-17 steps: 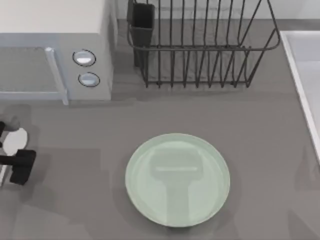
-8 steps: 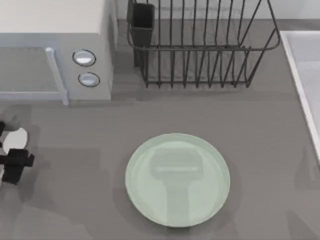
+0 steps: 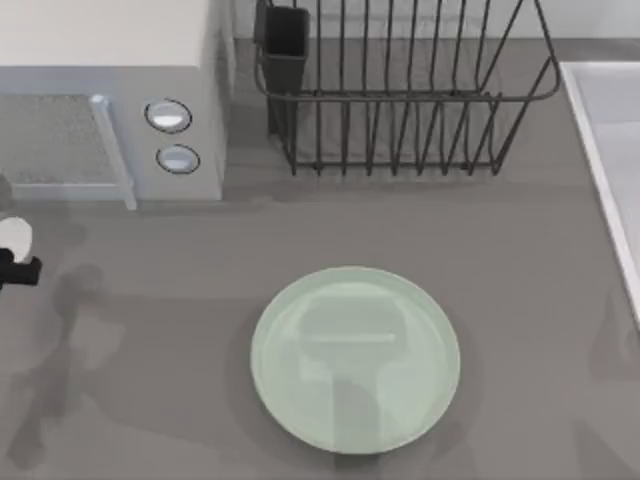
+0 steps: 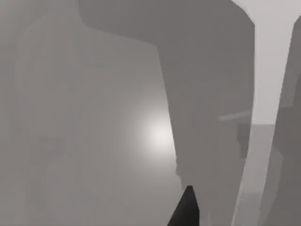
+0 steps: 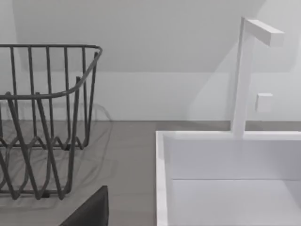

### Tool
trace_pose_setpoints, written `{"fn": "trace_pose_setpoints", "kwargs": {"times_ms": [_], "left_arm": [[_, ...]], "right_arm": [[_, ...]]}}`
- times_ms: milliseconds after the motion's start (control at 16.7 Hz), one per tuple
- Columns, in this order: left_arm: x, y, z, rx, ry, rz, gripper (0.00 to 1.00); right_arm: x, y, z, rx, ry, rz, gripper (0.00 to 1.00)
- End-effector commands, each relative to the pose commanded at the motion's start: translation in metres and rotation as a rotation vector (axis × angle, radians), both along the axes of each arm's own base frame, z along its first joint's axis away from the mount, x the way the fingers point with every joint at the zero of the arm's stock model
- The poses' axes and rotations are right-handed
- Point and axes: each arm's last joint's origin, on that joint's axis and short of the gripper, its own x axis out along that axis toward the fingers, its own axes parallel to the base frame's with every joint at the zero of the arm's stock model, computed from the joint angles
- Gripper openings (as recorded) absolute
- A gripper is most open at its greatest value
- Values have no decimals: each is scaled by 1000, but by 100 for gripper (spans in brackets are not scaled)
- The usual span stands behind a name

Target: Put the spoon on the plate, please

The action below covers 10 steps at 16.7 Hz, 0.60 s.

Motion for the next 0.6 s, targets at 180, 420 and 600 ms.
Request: {"fn": "trace_pose_setpoints", "kwargs": {"times_ms": [180, 420, 600], "left_arm": [[-3, 0, 24, 2, -21, 2, 0], [-3, 0, 24, 2, -19, 2, 0], [-2, -3, 21, -5, -11, 19, 0]], "right_arm": [[0, 0, 0, 0, 0, 0, 100], [0, 0, 0, 0, 0, 0, 100], [0, 0, 0, 0, 0, 0, 100]]}}
